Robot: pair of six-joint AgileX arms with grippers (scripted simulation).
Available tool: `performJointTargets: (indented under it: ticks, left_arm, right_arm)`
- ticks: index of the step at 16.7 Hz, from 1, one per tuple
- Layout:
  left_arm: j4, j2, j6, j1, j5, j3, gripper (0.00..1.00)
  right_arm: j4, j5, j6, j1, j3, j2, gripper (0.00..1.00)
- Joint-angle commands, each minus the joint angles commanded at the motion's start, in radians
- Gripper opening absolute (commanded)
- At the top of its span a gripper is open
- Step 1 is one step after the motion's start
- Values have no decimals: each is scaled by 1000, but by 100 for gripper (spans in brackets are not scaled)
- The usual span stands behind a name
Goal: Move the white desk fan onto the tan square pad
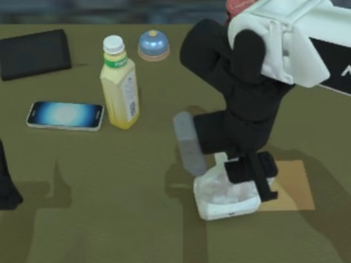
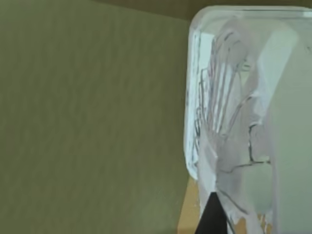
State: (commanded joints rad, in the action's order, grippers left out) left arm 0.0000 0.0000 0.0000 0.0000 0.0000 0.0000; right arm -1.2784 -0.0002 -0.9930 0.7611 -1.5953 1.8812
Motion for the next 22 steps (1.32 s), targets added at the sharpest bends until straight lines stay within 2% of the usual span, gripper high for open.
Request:
performJointTargets:
  ticks: [4,9,11,17,22]
  left_arm:
    - [0,0,0,0,0,0,100]
    - [0,0,0,0,0,0,100]
    - [0,0,0,0,0,0,100]
    - [0,0,0,0,0,0,100]
    - [0,0,0,0,0,0,100]
  right_arm:
    - [-116,0,0,4,-111,-4,0]
    - [-122,0,0,-4,-115,-5,0]
    - [-117,1,-14,-41,-92,-26,0]
    - [-96,6,-86,-253,29,-130,0]
    - [-95,6,-93,-269,40,-138,0]
